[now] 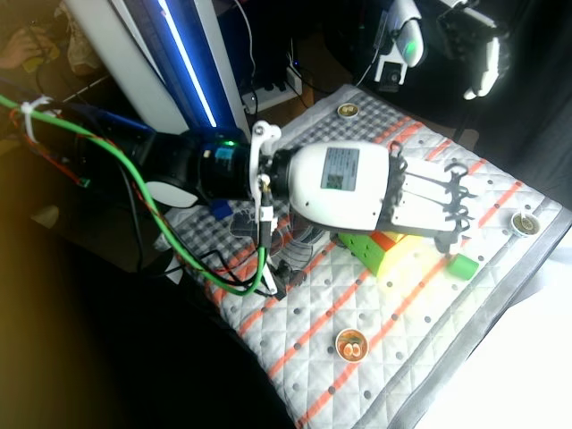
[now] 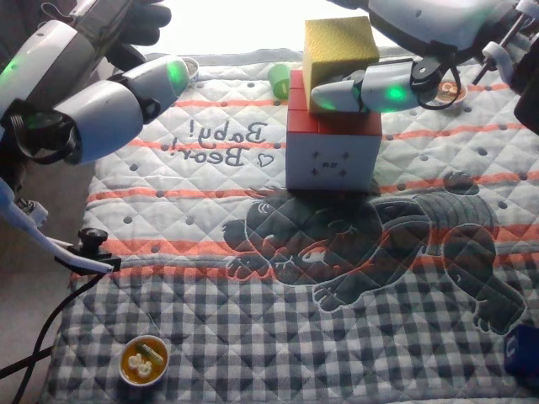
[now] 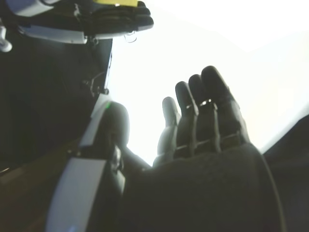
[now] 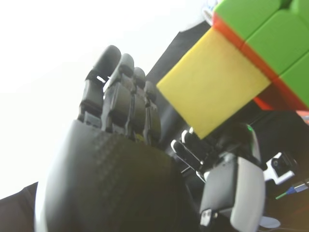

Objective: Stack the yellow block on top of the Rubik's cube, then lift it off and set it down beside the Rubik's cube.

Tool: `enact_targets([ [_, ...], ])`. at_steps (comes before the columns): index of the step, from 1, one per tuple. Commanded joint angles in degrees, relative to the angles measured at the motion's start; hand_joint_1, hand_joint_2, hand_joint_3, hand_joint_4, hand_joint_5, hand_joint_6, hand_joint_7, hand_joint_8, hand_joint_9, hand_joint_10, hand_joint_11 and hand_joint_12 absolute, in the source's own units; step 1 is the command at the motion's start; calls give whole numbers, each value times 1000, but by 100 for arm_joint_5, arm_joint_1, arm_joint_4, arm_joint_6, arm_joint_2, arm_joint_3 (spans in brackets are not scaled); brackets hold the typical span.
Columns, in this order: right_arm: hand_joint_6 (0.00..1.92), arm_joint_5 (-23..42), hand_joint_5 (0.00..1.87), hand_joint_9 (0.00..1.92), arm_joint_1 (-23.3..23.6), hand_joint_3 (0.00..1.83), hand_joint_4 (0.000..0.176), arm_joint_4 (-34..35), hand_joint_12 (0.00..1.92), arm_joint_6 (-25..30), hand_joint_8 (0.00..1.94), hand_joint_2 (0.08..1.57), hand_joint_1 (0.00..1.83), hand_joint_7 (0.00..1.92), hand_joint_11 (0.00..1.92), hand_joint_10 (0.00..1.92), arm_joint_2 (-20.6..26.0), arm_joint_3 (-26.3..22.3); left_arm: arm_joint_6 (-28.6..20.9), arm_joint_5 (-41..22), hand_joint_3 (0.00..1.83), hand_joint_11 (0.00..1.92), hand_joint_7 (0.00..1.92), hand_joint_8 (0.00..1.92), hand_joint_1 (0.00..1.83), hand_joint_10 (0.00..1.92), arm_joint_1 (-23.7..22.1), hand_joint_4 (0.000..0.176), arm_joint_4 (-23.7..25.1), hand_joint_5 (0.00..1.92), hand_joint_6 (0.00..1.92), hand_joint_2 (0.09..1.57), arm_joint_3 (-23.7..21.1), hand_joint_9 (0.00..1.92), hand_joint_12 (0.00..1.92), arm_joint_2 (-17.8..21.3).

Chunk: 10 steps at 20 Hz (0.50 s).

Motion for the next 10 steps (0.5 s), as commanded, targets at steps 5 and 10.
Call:
enact_targets([
  [5, 30, 674, 627, 438, 105, 0, 0, 49, 1854, 10, 162, 1144, 1024, 816, 137, 1121, -8, 58, -64, 819, 0, 0, 121, 766, 643, 1083, 9, 0, 184, 6, 692, 1408, -35, 0, 1648, 9],
  [10, 1156, 677, 811, 626, 104, 1, 0, 65, 1796, 179, 1416, 1226, 1345, 741, 428, 1611, -8, 102, -98, 887, 0, 0, 164, 754, 624, 1033, 86, 13, 124, 11, 741, 1389, -52, 15, 1551, 13],
])
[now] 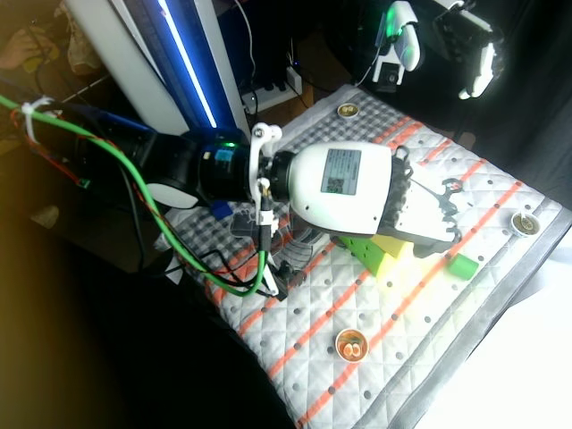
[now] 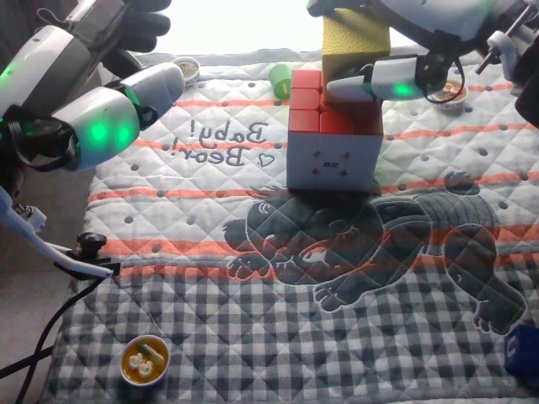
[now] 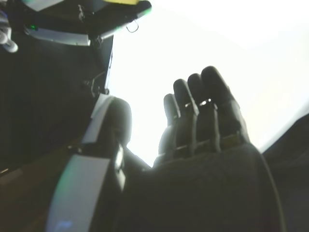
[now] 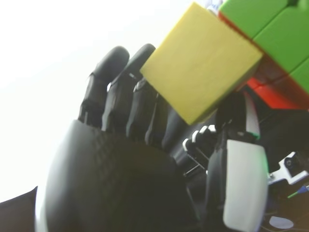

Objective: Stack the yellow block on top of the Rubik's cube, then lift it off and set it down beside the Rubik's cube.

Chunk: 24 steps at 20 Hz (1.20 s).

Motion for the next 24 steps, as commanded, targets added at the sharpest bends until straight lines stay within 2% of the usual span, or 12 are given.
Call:
enact_targets([
  [1, 1139, 552, 818, 619, 78, 1, 0, -51, 1814, -54, 1434, 1228, 1345, 739, 434, 1624, 3, 39, -54, 740, 0, 0, 185, 705, 631, 990, -27, 20, 192, 27, 710, 1386, -4, 41, 1529, 14],
  [5, 1042, 687, 943, 482, 96, 0, 0, -51, 1911, -53, 1429, 1196, 1247, 720, 229, 1540, 5, -28, -56, 769, 0, 0, 237, 562, 640, 890, 24, 47, 152, 72, 571, 1379, -16, 60, 1414, 21],
  [6, 1189, 826, 925, 436, 102, 0, 0, -51, 1776, -43, 1310, 1198, 1227, 717, 125, 1251, 6, -116, -56, 784, 0, 0, 254, 543, 645, 895, 38, 50, 139, 100, 513, 1373, -24, 64, 1417, 25],
  [8, 1060, 1157, 954, 488, 108, 0, 0, -53, 1905, 86, 1385, 1187, 1215, 729, 237, 1414, 136, -294, -57, 822, 0, 0, 268, 481, 625, 863, 71, 65, 118, 120, 438, 1375, -49, 73, 1395, 42],
  [10, 987, 1506, 847, 823, 43, 12, 0, -93, 1920, 115, 1489, 1189, 1257, 841, 761, 1770, 403, -529, -57, 882, 0, 0, 285, 410, 640, 805, 126, 68, 93, 143, 388, 1373, -92, 102, 1367, 85],
  [14, 873, 2272, 964, 735, -408, 0, 0, -298, 1921, 247, 1522, 1178, 1241, 798, 742, 1818, 954, -1083, -58, 1083, 0, 0, 362, 184, 628, 645, 307, 46, -13, 249, 150, 1372, -207, 172, 1289, 190],
  [15, 963, 2460, 988, 795, -572, 0, 0, -381, 1921, 369, 1849, 1125, 1186, 785, 869, 1900, 1055, -1181, -58, 1107, 0, 0, 364, 174, 629, 641, 339, 52, -37, 258, 139, 1373, -221, 174, 1283, 200],
  [18, 1097, 2890, 815, 865, -991, 25, 0, -562, 1914, 604, 1349, 1165, 1236, 928, 813, 1634, 1311, -1481, -62, 1245, 4, 0, 365, 84, 602, 521, 474, 44, -107, 283, 61, 1396, -288, 205, 1191, 251],
  [20, 1094, 3162, 867, 863, -1359, 22, 0, -652, 1823, 669, 1224, 1143, 1221, 961, 711, 1486, 1487, -1730, -75, 1365, 0, 0, 404, 82, 565, 499, 563, 64, -143, 302, 55, 1382, -347, 209, 1176, 293],
  [22, 1193, 3331, 856, 843, -1649, 22, 0, -705, 1755, 693, 1079, 1134, 1219, 996, 603, 1353, 1587, -1911, -83, 1426, 0, 0, 435, 54, 583, 453, 609, 41, -170, 319, 28, 1372, -368, 246, 1178, 302],
  [23, 1184, 3388, 827, 840, -1792, 26, 0, -726, 1730, 698, 1118, 1134, 1340, 966, 684, 1326, 1622, -1993, -85, 1456, 0, 0, 432, 39, 540, 426, 635, 74, -185, 314, 18, 1358, -379, 256, 1151, 304],
  [24, 1250, 3405, 816, 809, -1907, 24, 0, -751, 1707, 711, 1140, 1150, 1359, 911, 671, 1356, 1647, -2056, -88, 1479, 0, 0, 431, 32, 547, 423, 659, 42, -197, 322, 17, 1362, -390, 274, 1226, 309],
])
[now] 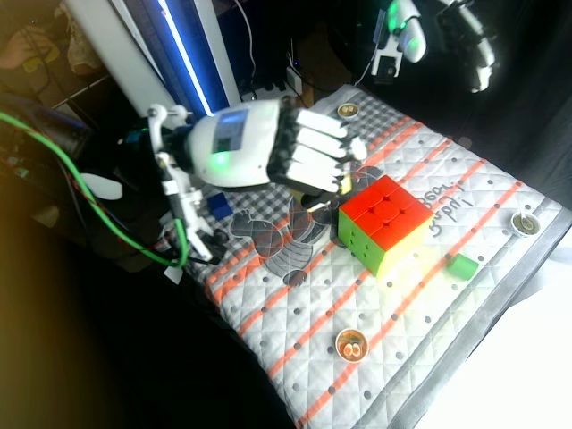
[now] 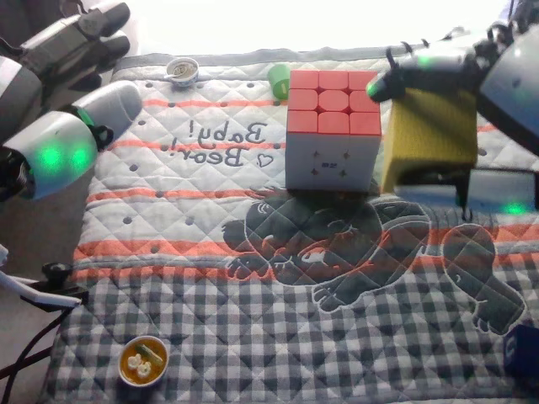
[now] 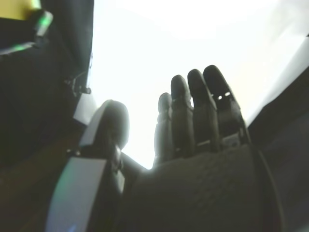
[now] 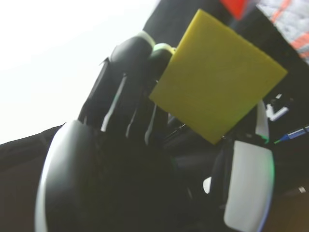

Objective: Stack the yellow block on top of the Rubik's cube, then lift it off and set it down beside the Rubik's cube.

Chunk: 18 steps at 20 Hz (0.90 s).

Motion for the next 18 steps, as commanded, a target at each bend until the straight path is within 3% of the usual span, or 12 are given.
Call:
enact_targets([
  [1, 1274, 761, 806, 804, -33, 19, 0, -84, 1698, 85, 1160, 1159, 1362, 890, 681, 1365, 16, -47, -61, 757, 0, 0, 408, 18, 557, 414, -11, 29, 208, 325, 15, 1364, -1, 277, 1230, 28],
  [4, 1196, 729, 835, 848, -519, 13, 0, -66, 1692, 234, 1183, 1150, 1366, 890, 813, 1344, -8, -84, -76, 766, 0, 0, 332, 1, 499, 301, -4, 56, 208, 325, 5, 1367, -6, 286, 1167, 24],
  [6, 1105, 629, 860, 846, -871, 21, 0, 104, 1815, 234, 1294, 1157, 1222, 915, 708, 1491, -124, -83, -82, 766, 0, 0, 364, 10, 466, 241, -10, 51, 208, 320, 1, 1372, -6, 318, 1198, 10],
  [7, 1038, 390, 877, 877, -904, 22, 0, 103, 1856, 234, 1317, 1150, 1235, 931, 754, 1538, -206, -80, -84, 764, 0, 0, 366, 9, 454, 225, -16, 78, 209, 326, 3, 1366, -6, 314, 1174, 8],
  [8, 1105, 195, 829, 805, -927, 24, 0, 92, 1826, 234, 1245, 1153, 1340, 922, 692, 1431, -289, -61, -85, 766, 0, 0, 355, 3, 453, 214, -16, 70, 210, 329, 4, 1365, -6, 314, 1204, 4],
  [9, 973, -25, 850, 908, -940, 21, 0, 57, 1902, 234, 1518, 1187, 1257, 833, 909, 1823, -375, -26, -86, 764, 1, 0, 347, 1, 477, 189, -16, 66, 210, 329, 3, 1373, -6, 308, 1160, -1],
  [10, 967, -239, 861, 822, -947, 16, 0, 23, 1917, 234, 1537, 1188, 1243, 831, 781, 1862, -472, 11, -87, 763, 0, 0, 357, 5, 508, 182, -14, 63, 209, 334, 5, 1376, -6, 321, 1171, -4],
  [11, 1119, -360, 837, 750, -955, 18, 0, 15, 1805, 234, 1339, 1174, 1336, 871, 498, 1531, -517, 26, -88, 763, 1, 0, 396, 19, 494, 181, -14, 46, 209, 323, 0, 1376, -6, 327, 1188, -6],
  [13, 1277, -567, 809, 589, -991, 8, 12, 2, 1649, 234, 1261, 1196, 1180, 821, 357, 1269, -588, 43, -88, 763, 0, 0, 413, 21, 514, 195, -15, 41, 209, 332, 5, 1374, -6, 358, 1226, -7],
  [14, 726, -611, 372, 183, -1008, 0, 0, -5, 1445, 234, 541, 963, 1004, 332, 26, 827, -605, 38, -89, 761, 2, 0, 428, 23, 473, 199, -14, 31, 207, 337, 6, 1382, -6, 360, 1225, -8],
  [16, 570, -632, 298, 78, -1030, 0, 0, 0, 1246, 234, 293, 919, 922, 258, 4, 676, -608, 23, -90, 759, 1, 0, 428, 19, 456, 195, -3, 37, 175, 335, 5, 1378, -6, 356, 1197, -8],
  [18, 461, -611, 79, 0, -1031, 0, 0, 48, 465, 234, 22, 850, 786, 23, 0, 59, -603, -3, -98, 756, 0, 0, 457, 24, 482, 191, 20, 12, 111, 351, 10, 1373, -3, 357, 1194, -7],
])
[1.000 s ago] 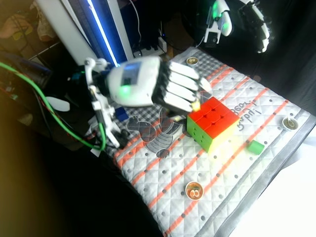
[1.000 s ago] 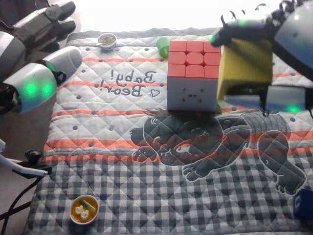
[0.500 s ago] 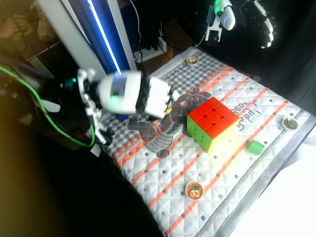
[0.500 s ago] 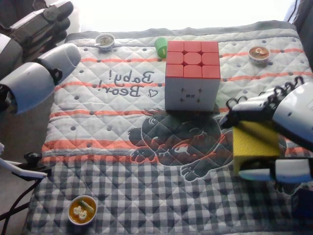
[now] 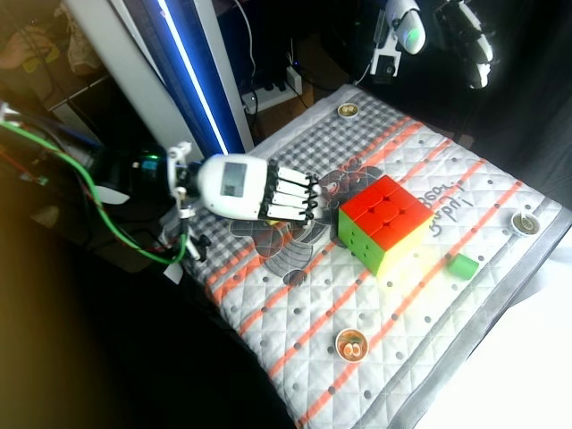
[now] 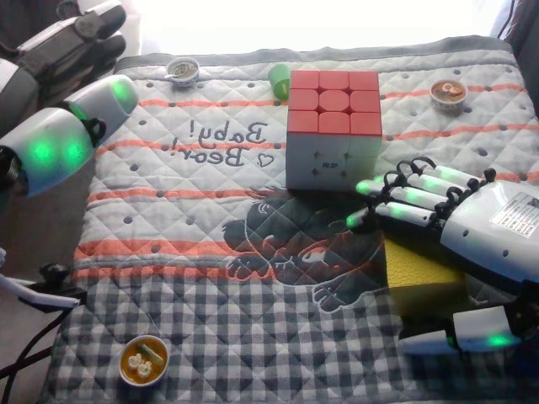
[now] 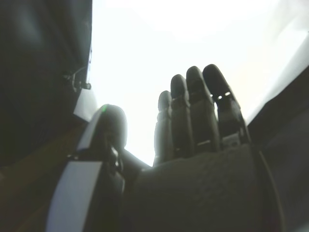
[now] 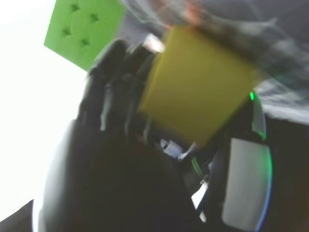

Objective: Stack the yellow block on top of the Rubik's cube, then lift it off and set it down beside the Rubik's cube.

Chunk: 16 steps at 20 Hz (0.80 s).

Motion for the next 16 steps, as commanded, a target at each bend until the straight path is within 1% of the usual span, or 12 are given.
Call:
enact_targets([
  [1, 461, 474, 79, 0, 7, 0, 0, -68, 465, 2, 22, 850, 786, 23, 0, 59, -9, -42, -107, 673, 0, 0, 457, 24, 482, 191, -19, 12, 177, 351, 10, 1373, 16, 357, 1194, -6],
  [2, 583, 567, 14, 10, 8, 0, 6, -47, 698, 2, 23, 834, 728, 41, 0, 41, 0, -80, -442, 674, 0, 0, 476, 20, 499, 174, 67, 2, 176, 375, 15, 1338, 91, 393, 1124, -8],
  [3, 583, 662, 14, 10, 8, 0, 6, -37, 698, 2, 23, 834, 728, 41, 0, 41, 19, -124, -857, 695, 0, 0, 476, 20, 499, 174, 158, 2, 195, 375, 15, 1338, 177, 393, 1124, -19],
  [5, 664, 881, 0, 44, 11, 3, 0, -32, 667, 2, 52, 871, 684, 92, 0, 104, 245, -237, -1182, 786, 0, 0, 481, 9, 497, 121, 273, 9, 204, 371, 8, 1330, 238, 420, 1076, -26],
  [6, 931, 1004, 0, 1, 11, 8, 0, -31, 950, 2, 448, 920, 731, 24, 0, 417, 307, -293, -1183, 813, 0, 0, 515, 16, 541, 101, 293, 12, 202, 393, 14, 1321, 230, 453, 1127, -24],
  [7, 931, 1122, 0, 1, 8, 8, 0, -31, 950, 2, 448, 920, 731, 24, 0, 417, 372, -350, -1183, 815, 0, 0, 515, 16, 541, 101, 297, 12, 202, 393, 14, 1321, 229, 453, 1127, -24],
  [8, 1137, 1251, 1, 0, 2, 7, 0, -33, 1295, 2, 707, 926, 741, 4, 0, 659, 428, -395, -1183, 815, 0, 0, 515, 14, 559, 98, 297, 8, 202, 403, 18, 1320, 229, 462, 1177, -25],
  [9, 1333, 1400, 79, 0, -12, 5, 0, -33, 1690, 2, 1101, 924, 778, 0, 0, 1074, 498, -445, -1183, 823, 0, 0, 534, 18, 527, 96, 297, 16, 202, 420, 23, 1314, 229, 480, 1209, -25],
  [10, 1333, 1583, 79, 0, -21, 5, 0, -34, 1690, 2, 1101, 924, 778, 0, 0, 1074, 572, -494, -1183, 841, 0, 0, 534, 18, 527, 96, 298, 16, 206, 420, 23, 1314, 223, 480, 1209, -19],
  [11, 1564, 1781, 140, 0, -23, 2, 0, -34, 1902, 2, 1396, 916, 858, 0, 0, 1422, 667, -549, -1183, 873, 0, 0, 548, 19, 518, 91, 298, 15, 222, 424, 23, 1293, 211, 492, 1197, -8],
  [14, 1639, 2456, 86, 0, -23, 32, 0, -21, 1920, 2, 1541, 968, 781, 0, 0, 1601, 882, -620, -1191, 1024, 0, 0, 536, 10, 533, 75, 299, 5, 296, 415, 17, 1302, 173, 479, 1146, 63],
  [16, 1740, 2945, 39, 0, -23, 36, 0, 92, 1921, -17, 1621, 957, 716, 0, 0, 1665, 983, -622, -1475, 1144, 0, 43, 559, 14, 594, 94, 305, 0, 441, 457, 27, 1309, 213, 566, 1324, 113],
])
